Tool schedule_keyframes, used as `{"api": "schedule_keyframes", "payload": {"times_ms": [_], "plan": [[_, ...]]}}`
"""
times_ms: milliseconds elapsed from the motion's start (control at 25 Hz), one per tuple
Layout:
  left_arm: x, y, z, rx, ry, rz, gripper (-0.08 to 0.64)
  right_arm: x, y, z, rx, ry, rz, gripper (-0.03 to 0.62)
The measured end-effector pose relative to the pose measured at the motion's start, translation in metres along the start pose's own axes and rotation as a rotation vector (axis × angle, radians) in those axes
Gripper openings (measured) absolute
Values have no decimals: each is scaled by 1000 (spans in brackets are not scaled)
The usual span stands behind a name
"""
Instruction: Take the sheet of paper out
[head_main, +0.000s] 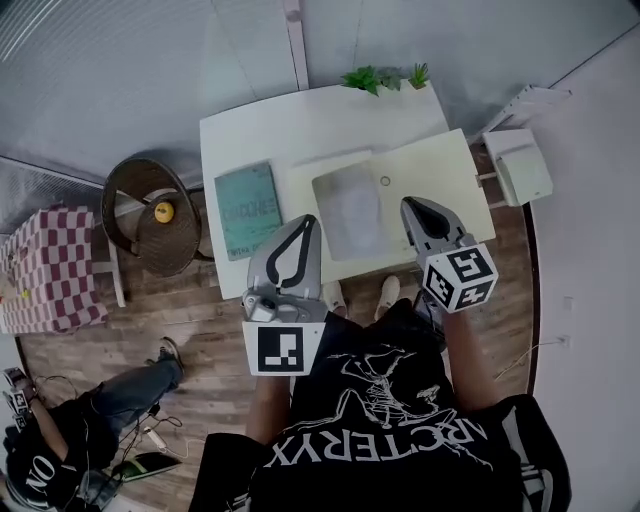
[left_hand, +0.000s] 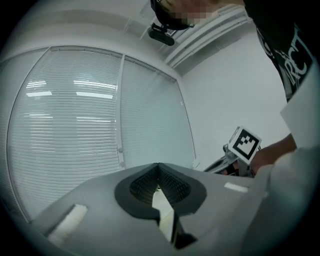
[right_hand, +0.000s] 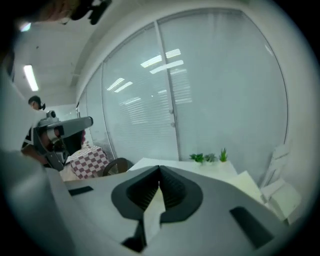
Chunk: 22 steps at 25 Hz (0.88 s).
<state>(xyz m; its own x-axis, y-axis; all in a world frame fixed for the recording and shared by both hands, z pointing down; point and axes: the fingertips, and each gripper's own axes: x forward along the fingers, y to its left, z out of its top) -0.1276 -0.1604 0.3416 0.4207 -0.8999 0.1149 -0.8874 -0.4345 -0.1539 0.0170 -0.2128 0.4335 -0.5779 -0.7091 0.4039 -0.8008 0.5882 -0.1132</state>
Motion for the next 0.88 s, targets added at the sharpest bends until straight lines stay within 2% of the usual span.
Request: {"api": "schedule_keyframes", "payload": {"times_ms": [80, 240, 360, 480, 640, 680, 760, 800, 880], "plan": [[2, 4, -3, -26, 14, 23, 11, 23, -14, -35, 104, 101, 40, 14], [-5, 7, -6, 33, 53, 66, 12, 62, -43, -118, 289, 282, 99, 14], [-11, 9, -12, 2, 89, 133, 11, 83, -63, -178, 437, 391, 157, 15], [-11, 7, -13, -3, 115, 178, 11, 102, -68, -212, 587, 456, 278, 15], [-11, -3, -8, 8, 134, 221, 11, 122, -69, -244, 687, 547, 386, 17], [-11, -5, -7, 11, 139, 229, 12, 125, -70, -252, 702, 577, 397, 26], [-11, -9, -5, 18, 150, 243, 11, 131, -70, -265, 728, 623, 407, 175], [-13, -10, -5, 21, 155, 250, 11, 134, -70, -268, 742, 629, 411, 196], [-15, -13, -5, 28, 161, 263, 11, 138, -67, -267, 773, 617, 430, 196]]}}
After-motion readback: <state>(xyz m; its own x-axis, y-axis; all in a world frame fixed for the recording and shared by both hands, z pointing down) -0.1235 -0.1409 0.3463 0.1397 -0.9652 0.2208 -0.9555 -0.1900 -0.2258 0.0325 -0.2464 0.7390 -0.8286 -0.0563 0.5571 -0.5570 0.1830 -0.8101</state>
